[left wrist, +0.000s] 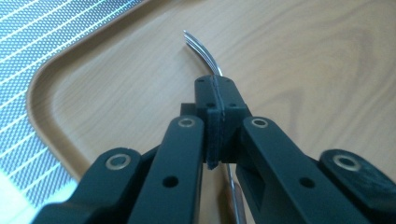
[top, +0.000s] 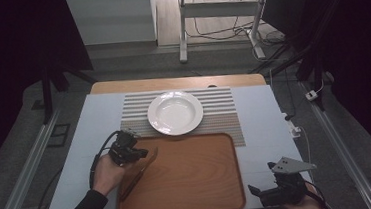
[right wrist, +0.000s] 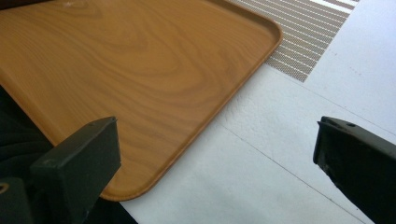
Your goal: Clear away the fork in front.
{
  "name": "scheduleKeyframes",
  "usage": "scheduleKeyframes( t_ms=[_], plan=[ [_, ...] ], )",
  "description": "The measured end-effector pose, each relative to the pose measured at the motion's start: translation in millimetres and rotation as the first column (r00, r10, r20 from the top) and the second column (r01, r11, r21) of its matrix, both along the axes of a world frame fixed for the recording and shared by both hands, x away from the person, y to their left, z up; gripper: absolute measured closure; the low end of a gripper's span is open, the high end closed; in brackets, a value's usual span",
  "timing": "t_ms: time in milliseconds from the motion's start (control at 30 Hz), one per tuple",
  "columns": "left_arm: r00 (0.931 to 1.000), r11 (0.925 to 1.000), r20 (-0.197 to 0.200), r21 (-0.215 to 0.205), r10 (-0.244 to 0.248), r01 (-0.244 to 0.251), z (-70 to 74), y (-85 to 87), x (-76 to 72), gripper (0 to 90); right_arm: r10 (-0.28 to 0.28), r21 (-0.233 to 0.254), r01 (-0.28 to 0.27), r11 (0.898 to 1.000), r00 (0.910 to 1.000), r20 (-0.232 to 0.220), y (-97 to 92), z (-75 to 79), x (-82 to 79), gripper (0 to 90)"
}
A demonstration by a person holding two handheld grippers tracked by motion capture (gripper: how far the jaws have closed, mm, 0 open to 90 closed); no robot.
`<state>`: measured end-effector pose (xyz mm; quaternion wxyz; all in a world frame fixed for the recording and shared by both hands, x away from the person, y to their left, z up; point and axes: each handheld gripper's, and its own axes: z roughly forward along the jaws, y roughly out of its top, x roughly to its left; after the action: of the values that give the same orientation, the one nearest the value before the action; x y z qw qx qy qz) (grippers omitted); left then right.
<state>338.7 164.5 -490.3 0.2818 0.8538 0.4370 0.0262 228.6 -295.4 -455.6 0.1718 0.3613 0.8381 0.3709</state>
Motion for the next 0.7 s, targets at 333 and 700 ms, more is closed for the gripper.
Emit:
scheduleKeyframes(
  t_ms=[333,700],
  plan=[
    [0.9979,0.9993,-0.052,-0.004,-0.038,0.038,-13.7,-13.6,7.4,88.9,0.013,-0.011,-0.013,1.000,0.9999,-0.007,1.2,-0.6,0.4,1.2],
    [0.9909,0.9911,-0.022,0.001,-0.133,0.133,-2.0,-27.0,-16.6,88.9,0.014,-0.010,-0.014,1.000,0.9999,-0.006,1.0,-0.5,0.3,1.2]
  ],
)
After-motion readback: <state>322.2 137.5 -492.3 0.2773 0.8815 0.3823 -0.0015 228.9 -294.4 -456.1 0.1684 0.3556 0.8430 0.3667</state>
